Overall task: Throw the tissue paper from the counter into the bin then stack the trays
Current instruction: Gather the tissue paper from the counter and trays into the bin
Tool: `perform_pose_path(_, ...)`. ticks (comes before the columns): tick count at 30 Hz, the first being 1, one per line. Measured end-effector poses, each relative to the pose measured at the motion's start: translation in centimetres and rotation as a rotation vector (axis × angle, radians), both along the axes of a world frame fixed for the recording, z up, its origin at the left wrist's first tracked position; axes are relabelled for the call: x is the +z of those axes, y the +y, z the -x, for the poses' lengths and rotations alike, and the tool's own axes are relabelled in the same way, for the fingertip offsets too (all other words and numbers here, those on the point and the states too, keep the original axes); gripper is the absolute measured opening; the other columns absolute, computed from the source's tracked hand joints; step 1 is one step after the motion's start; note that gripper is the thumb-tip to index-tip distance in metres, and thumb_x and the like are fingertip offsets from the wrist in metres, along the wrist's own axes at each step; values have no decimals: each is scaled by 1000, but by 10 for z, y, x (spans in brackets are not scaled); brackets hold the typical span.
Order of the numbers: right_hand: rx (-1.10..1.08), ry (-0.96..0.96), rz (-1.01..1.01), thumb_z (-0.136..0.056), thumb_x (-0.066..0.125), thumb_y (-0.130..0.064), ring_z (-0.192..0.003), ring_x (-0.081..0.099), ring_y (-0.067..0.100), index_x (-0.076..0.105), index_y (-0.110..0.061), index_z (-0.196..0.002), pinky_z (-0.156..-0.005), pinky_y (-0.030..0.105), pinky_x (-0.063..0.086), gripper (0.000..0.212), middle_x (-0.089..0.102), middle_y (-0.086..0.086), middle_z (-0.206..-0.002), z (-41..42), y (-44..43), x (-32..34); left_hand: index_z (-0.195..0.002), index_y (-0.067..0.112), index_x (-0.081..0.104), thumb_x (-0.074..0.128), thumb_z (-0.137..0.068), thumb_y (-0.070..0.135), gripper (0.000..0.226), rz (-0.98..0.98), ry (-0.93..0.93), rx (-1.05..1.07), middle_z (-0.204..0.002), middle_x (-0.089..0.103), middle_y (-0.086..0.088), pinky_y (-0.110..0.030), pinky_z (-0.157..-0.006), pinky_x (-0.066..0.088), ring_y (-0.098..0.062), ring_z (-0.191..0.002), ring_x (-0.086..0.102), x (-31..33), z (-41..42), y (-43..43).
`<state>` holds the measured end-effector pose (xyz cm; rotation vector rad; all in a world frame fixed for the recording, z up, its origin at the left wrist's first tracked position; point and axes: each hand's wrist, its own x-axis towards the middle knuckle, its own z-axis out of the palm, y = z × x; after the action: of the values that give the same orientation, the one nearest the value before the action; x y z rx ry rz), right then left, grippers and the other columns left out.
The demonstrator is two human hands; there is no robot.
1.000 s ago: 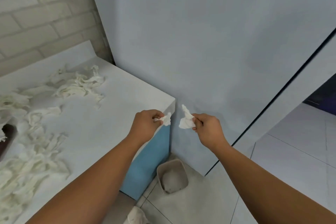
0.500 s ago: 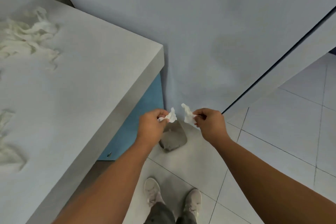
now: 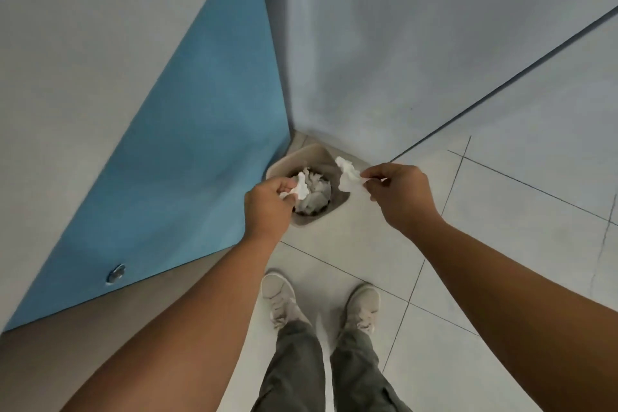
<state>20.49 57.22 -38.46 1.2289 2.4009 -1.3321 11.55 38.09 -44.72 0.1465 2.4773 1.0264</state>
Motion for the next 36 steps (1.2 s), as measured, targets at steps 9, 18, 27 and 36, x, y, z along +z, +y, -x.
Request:
perform_pose_path(9,-41,-40,42,-89,60,-12,-69,66,27,71,-31,-89,-62,35,55,22,69,0,-75,-6,4,-94,-97,17,77,75,-80,10,19,86,-81,-64,-95,74,-1,-17,-78,46,-15,-86,66,-130,8,21)
perform_pose_path(18,-79,-71,79,-89,61,-14,-71,66,27,68,-37,-86,-68,38,57,25,70,-3,-77,-1,-1,-173,-119,22,68,75,-82,17,39,132,-176,-137,-118,69,-2,-27,-94,49,-21,-107,64,-210,16,28)
perform_pose_path(27,-36,-76,114,-83,60,-11,-79,68,19,78,-23,-96,-77,28,54,25,74,3,-86,24,-26,-209,-126,17,61,66,-86,9,41,86,-118,41,-112,69,-4,-16,-81,41,-16,-102,64,-184,7,4)
perform_pose_path(36,132,-196,55,-90,58,-15,-106,63,25,72,-20,-115,-92,22,47,29,71,7,-114,46,-37,-254,-122,20,62,63,-87,12,35,94,-124,62,-111,66,2,-25,-83,48,-14,-97,62,-175,22,-11)
